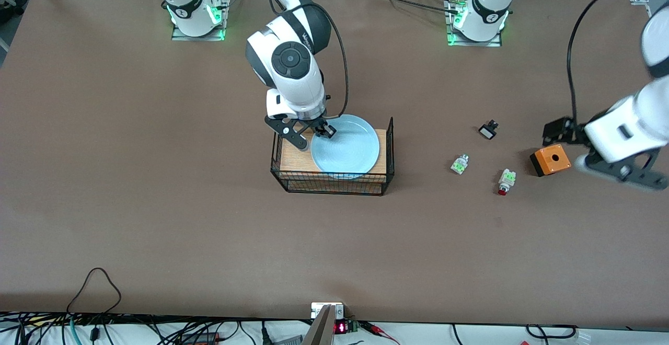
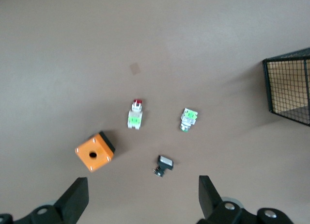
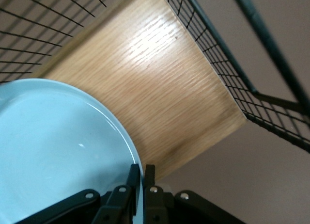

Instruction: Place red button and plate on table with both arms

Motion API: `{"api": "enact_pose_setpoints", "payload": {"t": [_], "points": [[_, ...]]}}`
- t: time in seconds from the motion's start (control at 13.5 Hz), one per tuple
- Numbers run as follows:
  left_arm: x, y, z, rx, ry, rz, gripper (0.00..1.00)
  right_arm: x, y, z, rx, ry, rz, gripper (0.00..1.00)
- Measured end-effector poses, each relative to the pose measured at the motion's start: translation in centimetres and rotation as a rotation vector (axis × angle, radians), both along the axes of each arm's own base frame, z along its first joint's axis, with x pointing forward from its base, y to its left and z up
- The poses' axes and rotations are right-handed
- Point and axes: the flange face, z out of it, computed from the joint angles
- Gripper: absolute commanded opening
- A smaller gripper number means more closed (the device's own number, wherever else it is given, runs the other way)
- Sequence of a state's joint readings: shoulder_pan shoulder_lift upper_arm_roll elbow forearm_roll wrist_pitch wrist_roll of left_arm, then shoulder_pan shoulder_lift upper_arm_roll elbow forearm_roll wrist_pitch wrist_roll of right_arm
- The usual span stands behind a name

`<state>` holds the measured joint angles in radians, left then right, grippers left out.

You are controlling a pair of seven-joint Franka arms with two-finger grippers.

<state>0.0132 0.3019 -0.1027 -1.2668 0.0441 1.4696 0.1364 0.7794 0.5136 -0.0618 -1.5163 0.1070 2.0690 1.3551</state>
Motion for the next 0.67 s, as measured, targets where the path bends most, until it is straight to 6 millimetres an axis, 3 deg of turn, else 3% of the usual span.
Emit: {"api": "enact_pose_setpoints", "payload": {"t": [0.44, 0.59, 0.67], "points": [[-6.4, 1.8, -2.7, 0.022, -0.136, 0.111, 1.00, -2.3, -2.7, 10.0, 0.048, 0.095, 0.011, 0.00], [-7.0, 2.3, -2.9, 0.025, -0.126, 0.120, 1.00, -1.8, -4.8, 13.1, 0.072, 0.074, 0.015, 0.00], [-7.0, 2.5, -2.9, 0.025, -0.125, 0.123, 1.00, -0.9, -6.9, 14.3, 0.076, 0.069, 0.036, 0.00]]}}
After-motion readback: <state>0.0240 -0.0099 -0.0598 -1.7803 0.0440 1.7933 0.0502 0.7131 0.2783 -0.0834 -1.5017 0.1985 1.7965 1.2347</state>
